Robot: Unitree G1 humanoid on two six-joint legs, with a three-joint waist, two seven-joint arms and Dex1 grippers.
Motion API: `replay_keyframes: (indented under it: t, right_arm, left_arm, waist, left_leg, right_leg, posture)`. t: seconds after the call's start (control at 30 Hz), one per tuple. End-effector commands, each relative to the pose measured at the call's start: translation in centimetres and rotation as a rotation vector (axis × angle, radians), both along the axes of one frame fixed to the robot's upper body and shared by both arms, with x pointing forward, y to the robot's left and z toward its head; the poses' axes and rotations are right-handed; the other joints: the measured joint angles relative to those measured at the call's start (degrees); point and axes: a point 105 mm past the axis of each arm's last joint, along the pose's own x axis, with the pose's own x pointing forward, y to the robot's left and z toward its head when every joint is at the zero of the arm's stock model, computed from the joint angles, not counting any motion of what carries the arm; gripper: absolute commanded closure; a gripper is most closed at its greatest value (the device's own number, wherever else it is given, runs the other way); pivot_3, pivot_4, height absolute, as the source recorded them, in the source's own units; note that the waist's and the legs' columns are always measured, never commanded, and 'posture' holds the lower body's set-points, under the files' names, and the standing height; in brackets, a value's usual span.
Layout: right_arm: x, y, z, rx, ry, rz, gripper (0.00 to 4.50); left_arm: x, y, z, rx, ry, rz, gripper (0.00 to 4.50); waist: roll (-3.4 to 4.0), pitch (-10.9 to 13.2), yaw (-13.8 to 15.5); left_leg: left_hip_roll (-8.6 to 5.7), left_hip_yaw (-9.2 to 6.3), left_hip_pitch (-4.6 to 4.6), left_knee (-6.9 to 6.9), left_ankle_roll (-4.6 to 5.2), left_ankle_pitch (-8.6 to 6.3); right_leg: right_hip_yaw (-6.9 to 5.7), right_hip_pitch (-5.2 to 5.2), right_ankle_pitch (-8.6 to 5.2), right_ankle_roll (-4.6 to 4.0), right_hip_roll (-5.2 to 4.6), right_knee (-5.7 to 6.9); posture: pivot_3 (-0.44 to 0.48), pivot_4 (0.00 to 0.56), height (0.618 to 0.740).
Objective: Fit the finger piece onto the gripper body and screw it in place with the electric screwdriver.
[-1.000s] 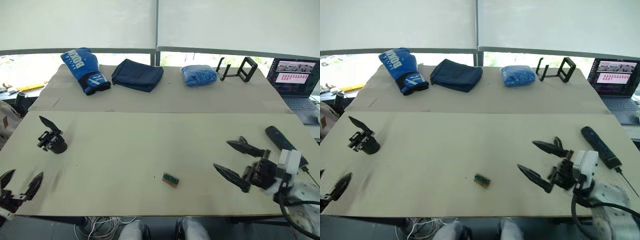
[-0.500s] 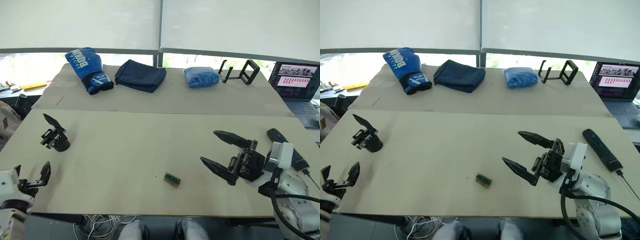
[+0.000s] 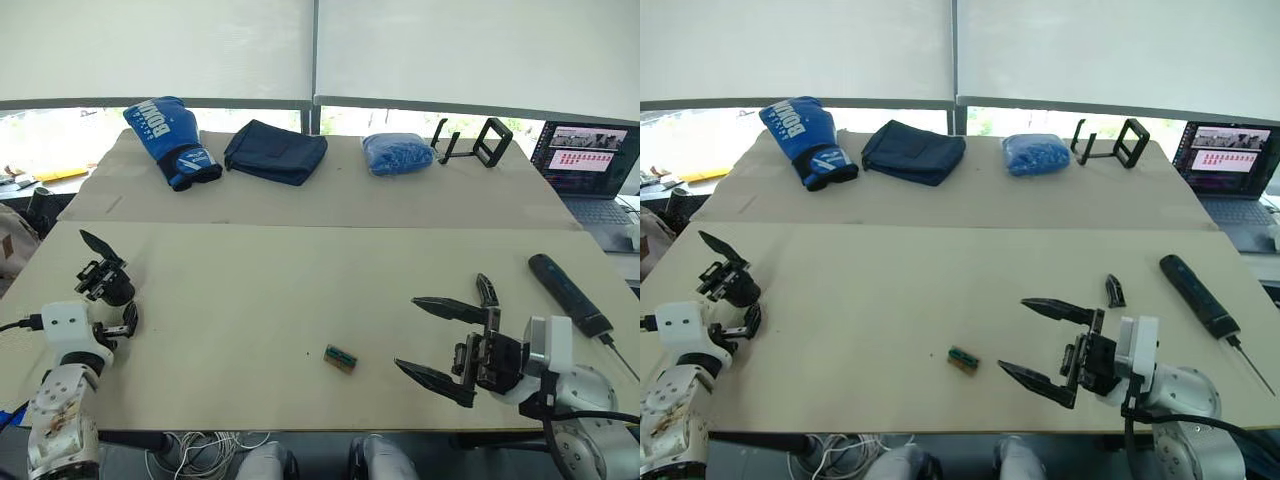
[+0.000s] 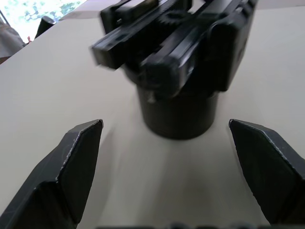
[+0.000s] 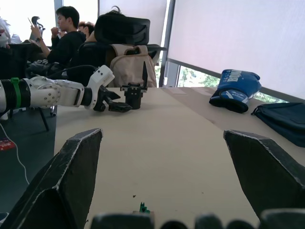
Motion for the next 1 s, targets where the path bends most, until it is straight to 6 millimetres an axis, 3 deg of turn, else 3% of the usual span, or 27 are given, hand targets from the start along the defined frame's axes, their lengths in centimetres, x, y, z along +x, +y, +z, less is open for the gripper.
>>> replay_keyframes:
  t: [0.03,0.23,0.5,0.63,0.67,0.87,1.0]
  right_arm:
    - [-0.2,-0.7,0.2,0.015,-0.041,-0.039,0.0]
    - [-0.1,-1.2,-0.3,0.004,-0.045,-0.091,0.0]
    - [-0.9,-2.1,-1.1,-0.023,-0.037,-0.122,0.0]
    - [-1.0,-2.0,-1.3,-0.025,-0.041,-0.128,0.0]
    - [-1.1,-1.9,-1.4,-0.026,-0.041,-0.13,0.0]
    - [-1.6,-2.5,-0.8,-0.025,-0.06,-0.155,0.0]
    - [-2.8,-2.8,-0.8,-0.015,-0.028,-0.145,0.0]
  left_arm:
    - [0.7,0.2,0.3,0.036,-0.016,0.008,0.03]
    - [2.5,0.1,0.2,0.07,-0.041,0.028,0.03]
    - [2.8,0.9,-0.7,0.026,-0.033,0.067,0.03]
    - [3.0,0.1,-0.1,-0.015,-0.099,0.02,1.84]
    - [3.1,-0.3,0.5,-0.028,-0.138,-0.008,2.17]
    - [2.2,-5.1,5.7,0.026,-0.283,-0.348,2.16]
    - [1.6,-11.5,8.1,0.003,-0.282,-0.677,2.16]
  waist:
    - [-0.01,0.0,0.0]
    - [0.12,-0.1,0.4]
    - [0.26,-0.1,0.4]
    - [0.37,-0.2,0.3]
    - [0.36,-0.2,0.4]
    - [-0.02,0.0,0.3]
    - [-0.2,0.1,0.8]
  left_leg:
    - [-0.01,0.0,0.01,0.0,0.0,0.0]
    - [-0.02,-0.02,0.08,0.04,-0.13,0.07]
    - [-0.02,-0.04,0.12,0.04,-0.14,0.09]
    - [-0.01,-0.06,0.13,0.04,-0.16,0.1]
    - [-0.01,-0.06,0.13,0.04,-0.16,0.1]
    - [-0.02,-0.05,-0.02,0.13,-0.09,0.06]
    - [0.0,-0.19,-0.16,0.23,-0.11,0.06]
  right_leg:
    - [0.0,0.0,0.0,0.0,-0.02,0.05]
    - [-0.02,0.01,-0.03,-0.02,-0.12,0.25]
    - [-0.01,0.02,-0.04,-0.02,-0.21,0.29]
    - [0.0,0.02,-0.05,-0.01,-0.22,0.31]
    - [0.0,0.01,-0.05,-0.01,-0.23,0.31]
    - [-0.08,-0.03,-0.05,0.0,-0.24,0.26]
    - [-0.22,-0.06,-0.07,-0.01,-0.29,0.25]
  posture:
    - [0.0,0.15,0.74]
    - [0.0,0.15,0.74]
    - [0.0,0.15,0.74]
    - [0.0,0.15,0.74]
    - [0.0,0.15,0.74]
    - [0.0,0.15,0.74]
    - [0.0,0.15,0.74]
